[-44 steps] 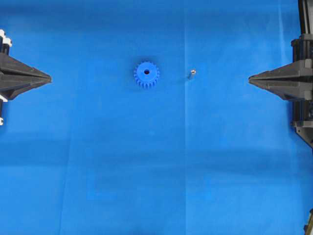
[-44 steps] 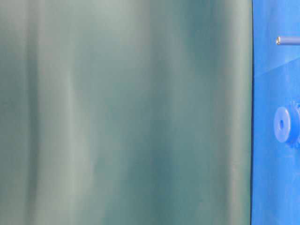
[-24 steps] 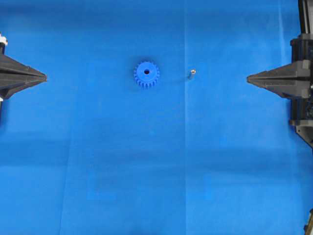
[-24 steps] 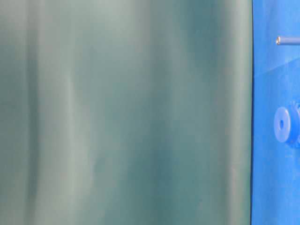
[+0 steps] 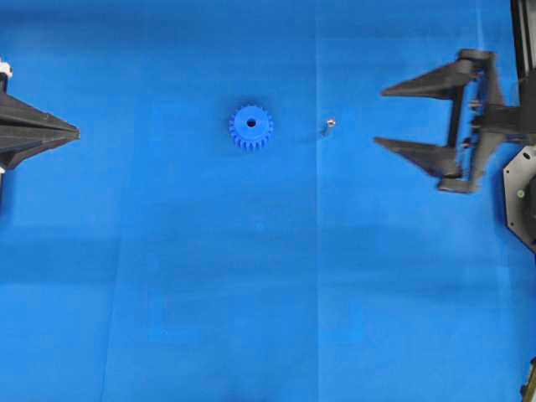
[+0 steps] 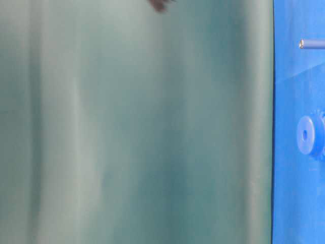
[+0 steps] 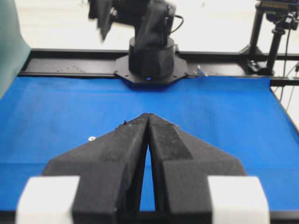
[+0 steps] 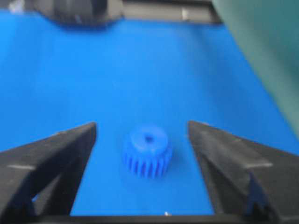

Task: Insert the shaft placed at a random location into the center hole of the small gear at another random location.
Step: 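Move the open right gripper left toward the upright silver shaft, then close the right gripper on the silver shaft and lift it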

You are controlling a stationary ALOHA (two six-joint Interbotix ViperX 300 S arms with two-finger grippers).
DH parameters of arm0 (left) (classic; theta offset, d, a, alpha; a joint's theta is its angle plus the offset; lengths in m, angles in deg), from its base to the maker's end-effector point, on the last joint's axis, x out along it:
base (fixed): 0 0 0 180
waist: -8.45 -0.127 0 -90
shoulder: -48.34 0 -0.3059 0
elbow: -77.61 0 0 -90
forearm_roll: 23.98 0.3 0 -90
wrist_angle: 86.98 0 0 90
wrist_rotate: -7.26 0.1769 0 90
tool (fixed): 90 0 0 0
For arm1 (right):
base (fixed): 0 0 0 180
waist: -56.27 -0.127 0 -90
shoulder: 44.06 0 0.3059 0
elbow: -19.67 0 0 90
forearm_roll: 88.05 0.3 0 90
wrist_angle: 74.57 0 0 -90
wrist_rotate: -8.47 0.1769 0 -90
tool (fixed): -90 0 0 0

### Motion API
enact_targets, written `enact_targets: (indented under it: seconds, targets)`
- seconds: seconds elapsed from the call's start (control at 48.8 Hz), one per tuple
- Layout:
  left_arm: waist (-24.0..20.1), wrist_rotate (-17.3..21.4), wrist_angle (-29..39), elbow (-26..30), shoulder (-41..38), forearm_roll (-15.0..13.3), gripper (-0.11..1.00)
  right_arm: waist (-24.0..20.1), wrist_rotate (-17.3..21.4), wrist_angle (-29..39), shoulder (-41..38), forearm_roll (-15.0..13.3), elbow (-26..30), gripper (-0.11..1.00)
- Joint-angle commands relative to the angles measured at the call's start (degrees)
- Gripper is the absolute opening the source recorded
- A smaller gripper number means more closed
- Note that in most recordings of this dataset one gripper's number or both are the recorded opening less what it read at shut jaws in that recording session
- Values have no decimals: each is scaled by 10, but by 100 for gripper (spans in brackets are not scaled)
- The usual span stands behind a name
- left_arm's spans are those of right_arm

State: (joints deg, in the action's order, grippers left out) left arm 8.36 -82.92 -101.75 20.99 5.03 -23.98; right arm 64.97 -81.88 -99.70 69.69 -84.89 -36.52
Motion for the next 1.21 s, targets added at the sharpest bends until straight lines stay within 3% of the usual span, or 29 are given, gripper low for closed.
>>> enact_targets:
  seconds: [0.0,0.143,0.594,1.003,1.188]
  targets:
    - [0,-1,-3,4,-2,1,0,9,1,-41,-50,6,6,87]
    - [-1,-1,-3,4,-2,1,0,25,1,-91,-132,23,8,77]
    - [-9,-1,-3,-1,-1,2,0,37,1,-199,-323,75,24,77]
    - [-10,-2,5,-4,0,1,0,37,4,-202,-391,82,50,76]
    - [-10,-2,8,-4,0,1,0,37,11,-202,-393,82,49,67]
